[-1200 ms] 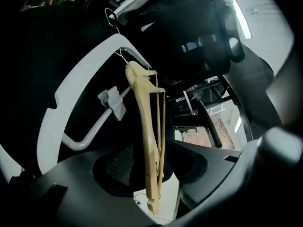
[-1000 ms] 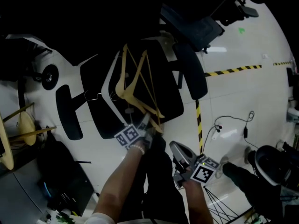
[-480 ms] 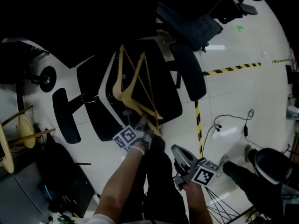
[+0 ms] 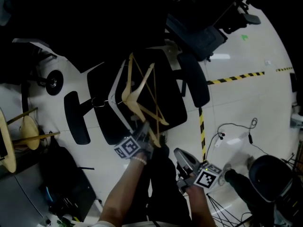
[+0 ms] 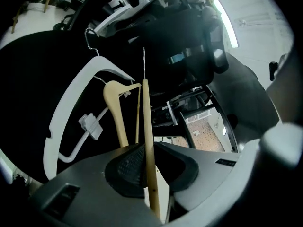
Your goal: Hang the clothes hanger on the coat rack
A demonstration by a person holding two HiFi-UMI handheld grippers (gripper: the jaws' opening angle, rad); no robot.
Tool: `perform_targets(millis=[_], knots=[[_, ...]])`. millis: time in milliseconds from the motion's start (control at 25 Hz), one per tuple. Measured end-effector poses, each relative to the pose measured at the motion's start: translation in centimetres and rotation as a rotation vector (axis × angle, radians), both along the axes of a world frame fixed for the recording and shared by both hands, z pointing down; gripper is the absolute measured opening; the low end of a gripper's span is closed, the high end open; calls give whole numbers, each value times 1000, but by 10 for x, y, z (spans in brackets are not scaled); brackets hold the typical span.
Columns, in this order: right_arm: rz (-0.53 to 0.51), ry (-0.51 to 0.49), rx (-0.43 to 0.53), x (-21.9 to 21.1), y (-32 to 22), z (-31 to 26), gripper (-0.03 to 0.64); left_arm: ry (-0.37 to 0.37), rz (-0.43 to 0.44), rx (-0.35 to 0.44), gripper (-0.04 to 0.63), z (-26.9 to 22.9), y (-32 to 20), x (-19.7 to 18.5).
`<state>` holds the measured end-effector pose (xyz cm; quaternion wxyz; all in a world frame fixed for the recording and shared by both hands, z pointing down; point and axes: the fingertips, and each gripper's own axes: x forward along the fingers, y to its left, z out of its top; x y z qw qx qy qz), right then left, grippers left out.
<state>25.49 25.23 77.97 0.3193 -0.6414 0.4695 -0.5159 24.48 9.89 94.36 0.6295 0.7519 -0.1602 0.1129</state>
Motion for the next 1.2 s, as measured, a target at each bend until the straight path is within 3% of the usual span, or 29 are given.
perform_targets(millis=[240,720,1000,1200], knots=[[-38,22,26,-4,-13,-25,1,42,41,95,54,-54,-16,2],[-145,98,121,19,-55,-112,0,93,-2,232,52,-198,-53,-28],[-348,127,185,21,-91,-156,0,202,-138,280,52,-310,-72,-59],[-493,144,237,10,-118,-194,0,213,-224,358,52,-375,-83,-105]])
